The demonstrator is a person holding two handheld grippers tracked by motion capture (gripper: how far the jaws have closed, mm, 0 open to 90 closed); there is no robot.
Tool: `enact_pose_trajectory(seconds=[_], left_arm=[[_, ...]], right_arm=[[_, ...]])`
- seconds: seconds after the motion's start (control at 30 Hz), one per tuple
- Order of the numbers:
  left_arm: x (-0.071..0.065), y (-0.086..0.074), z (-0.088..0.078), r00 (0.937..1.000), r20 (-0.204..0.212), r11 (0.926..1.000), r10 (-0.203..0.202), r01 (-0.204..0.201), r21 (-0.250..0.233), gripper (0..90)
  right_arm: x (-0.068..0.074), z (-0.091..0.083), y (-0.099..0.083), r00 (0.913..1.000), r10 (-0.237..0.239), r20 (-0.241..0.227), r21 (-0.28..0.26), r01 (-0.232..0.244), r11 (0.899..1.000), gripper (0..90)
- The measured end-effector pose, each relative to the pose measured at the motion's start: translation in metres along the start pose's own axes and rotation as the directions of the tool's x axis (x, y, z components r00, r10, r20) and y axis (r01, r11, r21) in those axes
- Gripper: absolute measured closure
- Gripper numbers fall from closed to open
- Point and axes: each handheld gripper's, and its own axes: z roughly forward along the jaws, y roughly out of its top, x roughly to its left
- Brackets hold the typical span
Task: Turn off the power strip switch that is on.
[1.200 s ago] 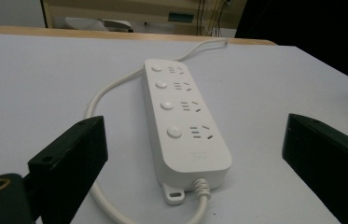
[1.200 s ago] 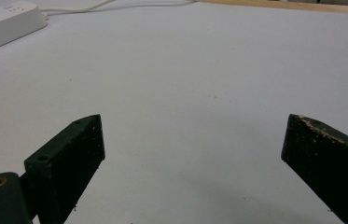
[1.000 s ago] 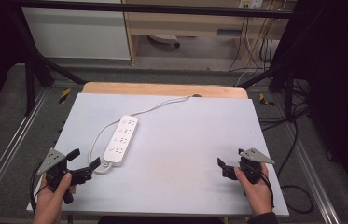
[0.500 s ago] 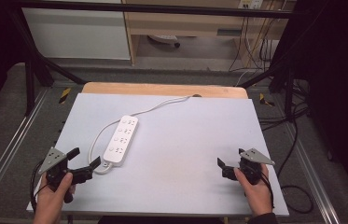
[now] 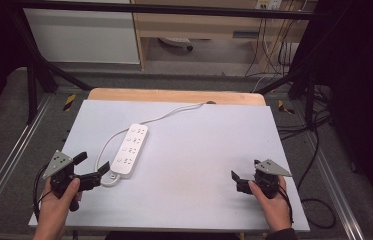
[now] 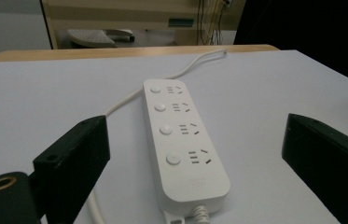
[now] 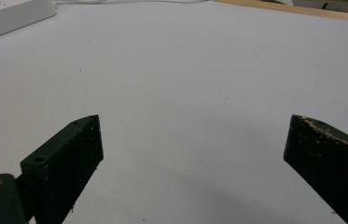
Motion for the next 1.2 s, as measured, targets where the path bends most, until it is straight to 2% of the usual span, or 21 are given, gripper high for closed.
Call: enact_pose_trajectory(seconds=[0.2, 0.3, 0.5, 0.6, 0.7, 0.9, 1.2], left_arm=[[0.002, 0.011, 0.007, 1.0, -0.008, 0.9999, 0.004, -0.004, -0.01, 6.7], [0.001, 0.018, 0.012, 1.0, 0.003, 0.9999, -0.001, 0.001, -0.013, 6.4], [-0.002, 0.033, 0.024, 0.9994, 0.029, 0.9994, 0.018, -0.018, -0.03, 6.2], [-0.003, 0.041, 0.032, 0.9992, 0.032, 0.9995, 0.025, -0.025, -0.017, 6.6], [-0.004, 0.046, 0.037, 0.9976, 0.057, 0.9992, 0.039, -0.04, 0.007, 6.5], [-0.007, 0.05, 0.051, 0.9985, 0.022, 0.9987, 0.05, -0.05, 0.003, 6.8], [0.003, 0.057, 0.065, 0.9993, 0.013, 0.9993, 0.034, -0.034, 0.017, 7.6]], right_arm=[[0.004, 0.0, 0.0, 0.9996, -0.015, -0.022, 0.012, 0.015, 1.0, 5.7], [0.005, 0.002, 0.0, 0.9995, -0.021, -0.025, 0.017, 0.021, 1.0, 5.5], [0.003, 0.003, 0.0, 0.9995, -0.021, -0.022, 0.02, 0.022, 1.0, 5.6], [0.002, 0.002, -0.001, 0.9997, -0.018, -0.013, 0.018, 0.018, 1.0, 5.6], [0.001, 0.001, -0.001, 0.9998, -0.017, -0.009, 0.018, 0.017, 1.0, 6.5], [0.001, 0.002, -0.002, 0.9999, -0.015, -0.006, 0.03, 0.016, 0.999, 6.4], [-0.001, 0.001, -0.001, 1.0, -0.004, 0.008, 0.029, 0.003, 1.0, 6.4]])
